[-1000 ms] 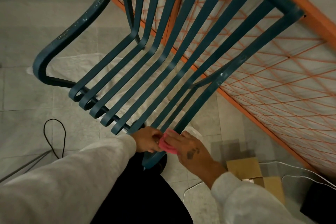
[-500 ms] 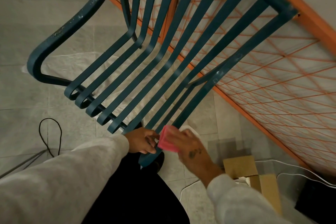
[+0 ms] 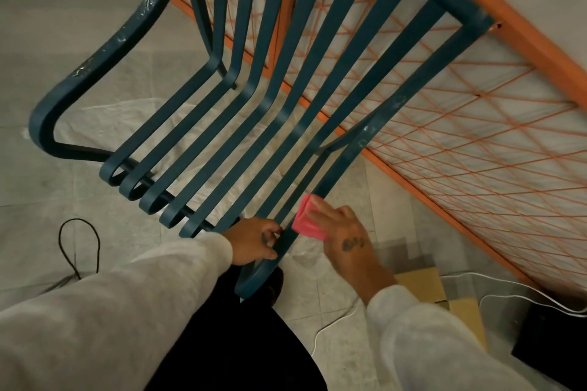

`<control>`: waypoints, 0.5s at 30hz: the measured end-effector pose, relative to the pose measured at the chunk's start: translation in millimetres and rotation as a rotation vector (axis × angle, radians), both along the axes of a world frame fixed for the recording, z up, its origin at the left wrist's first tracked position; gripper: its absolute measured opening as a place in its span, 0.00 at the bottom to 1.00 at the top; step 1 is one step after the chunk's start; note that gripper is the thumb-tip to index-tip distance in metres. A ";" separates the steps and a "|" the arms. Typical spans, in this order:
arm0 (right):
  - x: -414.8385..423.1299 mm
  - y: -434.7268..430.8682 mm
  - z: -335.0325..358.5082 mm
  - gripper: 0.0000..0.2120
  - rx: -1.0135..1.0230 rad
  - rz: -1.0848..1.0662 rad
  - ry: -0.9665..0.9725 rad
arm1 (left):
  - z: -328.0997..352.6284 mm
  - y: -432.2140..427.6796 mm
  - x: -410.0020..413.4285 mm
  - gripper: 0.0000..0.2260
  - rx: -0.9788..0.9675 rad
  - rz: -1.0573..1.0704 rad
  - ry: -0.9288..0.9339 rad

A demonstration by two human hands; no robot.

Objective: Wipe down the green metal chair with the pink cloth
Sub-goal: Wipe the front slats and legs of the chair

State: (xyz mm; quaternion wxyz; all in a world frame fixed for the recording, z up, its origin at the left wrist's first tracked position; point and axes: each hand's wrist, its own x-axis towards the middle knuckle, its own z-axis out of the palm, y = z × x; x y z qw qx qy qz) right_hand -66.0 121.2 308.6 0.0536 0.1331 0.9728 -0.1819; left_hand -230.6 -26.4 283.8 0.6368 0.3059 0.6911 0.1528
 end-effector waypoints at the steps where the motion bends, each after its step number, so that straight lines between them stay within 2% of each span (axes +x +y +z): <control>1: 4.3 -10.0 -3.6 0.31 -0.006 0.070 -0.025 | 0.4 3.0 0.0 0.23 0.005 0.004 0.005; 3: 15.5 -17.1 -9.6 0.30 -0.065 0.108 -0.059 | 1.9 11.0 -0.3 0.23 0.016 0.005 0.024; 5: 24.6 -14.1 -15.7 0.27 -0.135 0.083 -0.003 | 3.1 17.2 -2.0 0.22 0.020 0.041 0.038; 8: 28.5 -1.6 -5.8 0.20 -0.466 -0.210 0.100 | 6.5 35.7 -8.3 0.20 0.034 0.110 0.051; 11: 19.6 26.1 6.7 0.24 -0.451 -0.451 0.194 | 10.7 62.3 -16.2 0.18 0.083 0.111 0.110; 15: -6.2 79.9 19.7 0.25 -0.341 -0.559 0.292 | 17.8 102.6 -21.6 0.18 0.140 0.134 0.127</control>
